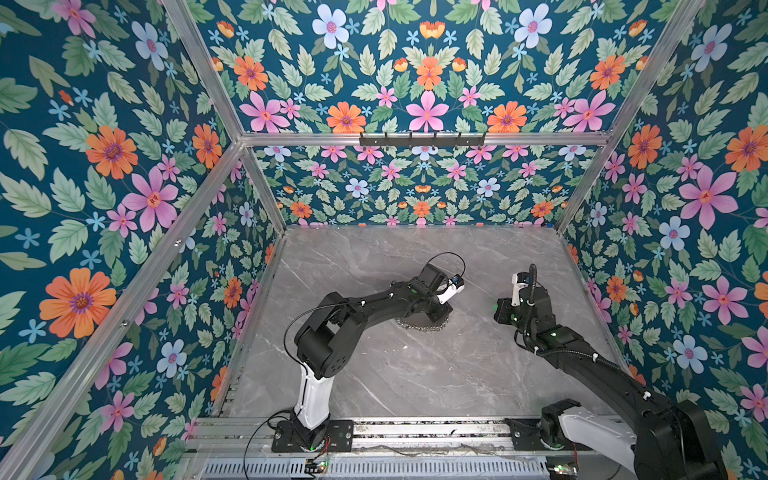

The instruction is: Put the keys on the keyring

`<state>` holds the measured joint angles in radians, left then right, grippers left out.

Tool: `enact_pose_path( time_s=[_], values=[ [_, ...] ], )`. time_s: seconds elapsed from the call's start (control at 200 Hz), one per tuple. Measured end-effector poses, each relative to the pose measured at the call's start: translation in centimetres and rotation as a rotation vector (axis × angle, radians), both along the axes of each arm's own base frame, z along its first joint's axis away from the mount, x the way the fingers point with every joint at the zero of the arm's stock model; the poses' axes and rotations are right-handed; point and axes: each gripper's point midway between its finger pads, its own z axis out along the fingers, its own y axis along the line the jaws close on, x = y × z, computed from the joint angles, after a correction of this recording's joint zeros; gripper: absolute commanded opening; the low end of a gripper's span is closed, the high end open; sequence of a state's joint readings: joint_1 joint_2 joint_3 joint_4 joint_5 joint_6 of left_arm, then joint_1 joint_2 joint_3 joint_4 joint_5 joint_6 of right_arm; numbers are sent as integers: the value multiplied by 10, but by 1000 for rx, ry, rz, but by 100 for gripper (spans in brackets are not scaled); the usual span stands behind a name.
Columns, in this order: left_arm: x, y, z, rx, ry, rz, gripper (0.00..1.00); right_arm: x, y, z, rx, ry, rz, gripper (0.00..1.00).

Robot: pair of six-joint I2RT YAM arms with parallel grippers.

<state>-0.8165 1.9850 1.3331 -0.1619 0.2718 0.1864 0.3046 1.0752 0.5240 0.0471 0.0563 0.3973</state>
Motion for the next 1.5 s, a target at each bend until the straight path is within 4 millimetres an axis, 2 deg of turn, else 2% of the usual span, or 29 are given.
enact_pose_path(
  time_s=[0.03,0.135,0.27,0.335,0.5,0.585,0.665,0.84,0.92,1.025,1.125,1.35,1.5],
  values=[
    [1,-1,-2,5,-4,4,0,0,0,-1,1,1,-3,0],
    [5,-3,-5,15,-14,16,12,1,-1,-1,12,-11,-15,0],
    [12,-10,5,-14,-27,33,26,4,-1,2,21,-30,-17,0],
    [13,-11,11,-28,-35,36,29,5,-1,5,24,-39,-18,0],
    [18,-9,45,-89,-71,64,28,5,-1,11,31,-59,-19,0],
    [21,-4,52,-95,-82,75,28,5,-1,12,32,-63,-18,0],
    [21,-1,47,-77,-87,56,27,5,-1,13,33,-65,-18,0],
    [9,7,19,15,-106,-52,26,5,0,13,37,-65,-12,0],
    [9,8,12,45,-133,-104,27,5,0,13,37,-65,-12,0],
    [15,10,11,64,-157,-133,28,4,0,13,38,-65,-11,0],
    [20,9,18,46,-161,-138,27,4,1,15,40,-70,-9,0],
    [-1,3,21,-8,-110,-221,20,4,4,14,48,-65,6,0],
    [-11,-7,13,-20,-83,-270,21,4,4,15,49,-65,7,0]
  ],
)
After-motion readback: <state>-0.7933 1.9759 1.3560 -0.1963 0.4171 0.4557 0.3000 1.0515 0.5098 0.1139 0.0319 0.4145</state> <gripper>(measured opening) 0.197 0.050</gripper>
